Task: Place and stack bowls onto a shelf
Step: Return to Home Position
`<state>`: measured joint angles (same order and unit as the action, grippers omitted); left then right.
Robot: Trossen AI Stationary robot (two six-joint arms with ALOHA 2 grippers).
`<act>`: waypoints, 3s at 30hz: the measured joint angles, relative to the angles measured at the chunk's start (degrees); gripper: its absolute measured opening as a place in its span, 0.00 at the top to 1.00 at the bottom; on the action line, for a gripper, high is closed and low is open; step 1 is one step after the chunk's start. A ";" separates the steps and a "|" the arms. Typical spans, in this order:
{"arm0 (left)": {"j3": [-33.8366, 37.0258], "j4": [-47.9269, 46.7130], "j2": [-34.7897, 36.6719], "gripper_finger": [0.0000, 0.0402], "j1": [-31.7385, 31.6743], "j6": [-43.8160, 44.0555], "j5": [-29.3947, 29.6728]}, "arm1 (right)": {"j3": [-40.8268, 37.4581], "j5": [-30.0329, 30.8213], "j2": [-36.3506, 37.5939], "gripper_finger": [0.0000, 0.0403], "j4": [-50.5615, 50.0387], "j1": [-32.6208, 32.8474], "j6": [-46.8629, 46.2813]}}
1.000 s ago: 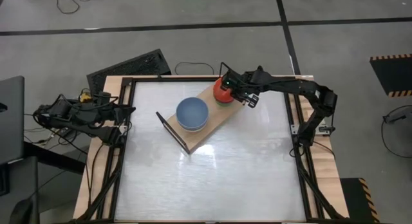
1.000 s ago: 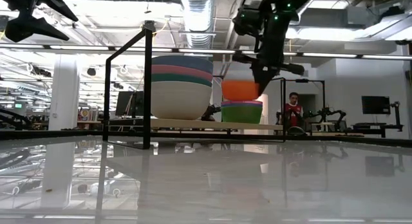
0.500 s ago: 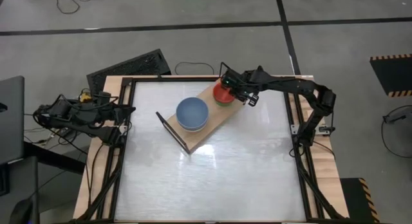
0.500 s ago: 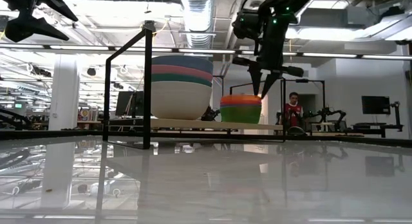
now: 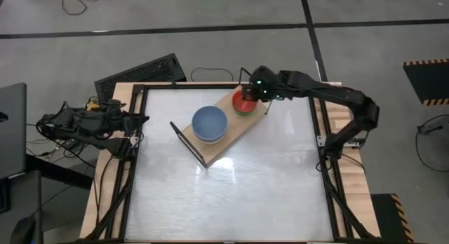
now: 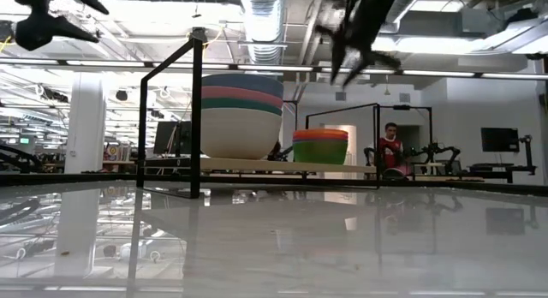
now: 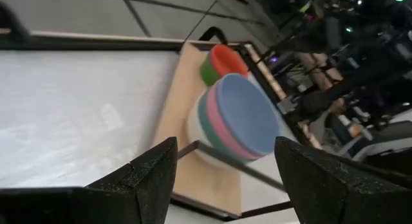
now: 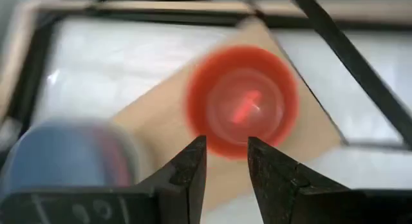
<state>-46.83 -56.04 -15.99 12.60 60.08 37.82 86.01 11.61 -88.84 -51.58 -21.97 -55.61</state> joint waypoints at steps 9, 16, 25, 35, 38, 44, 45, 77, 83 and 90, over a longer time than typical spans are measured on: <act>-0.02 -1.79 -0.02 0.39 0.00 -2.36 0.30 | 2.35 -5.58 13.24 0.66 -6.19 9.00 34.38; 0.17 -0.77 -0.08 0.39 0.00 -6.62 0.05 | -3.34 -5.08 22.11 0.66 -0.43 22.69 38.10; 0.17 22.73 -0.09 0.39 0.00 -38.53 -12.46 | -33.58 -3.97 42.48 0.66 34.40 27.67 36.73; 0.22 25.00 3.82 0.39 0.04 -43.21 -17.09 | -59.41 -4.27 58.97 0.66 61.55 27.67 36.51; 0.20 23.64 6.61 0.39 0.02 -44.29 -19.61 | -63.58 -4.22 62.91 0.66 64.69 27.66 36.14; 4.14 24.40 12.90 0.39 0.02 -42.99 -20.57 | -68.56 -4.22 69.77 0.66 64.31 27.62 36.22; 5.58 24.44 14.32 0.39 0.02 -42.47 -20.54 | -69.00 -4.24 71.13 0.66 63.65 27.62 36.42; 46.10 60.53 14.17 0.39 6.49 -36.26 -29.88 | -85.54 -8.85 88.55 0.66 53.48 27.45 46.68; 46.10 58.74 13.07 0.39 6.84 -40.58 -25.05 | -85.56 -8.81 88.50 0.66 53.25 27.45 48.78; 46.10 59.34 13.12 0.39 6.84 -45.87 -22.02 | -85.59 -8.76 88.50 0.66 53.19 27.47 48.59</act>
<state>-0.73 3.30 -2.87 19.44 14.20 15.80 0.43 2.85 -0.34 1.61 5.50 -7.03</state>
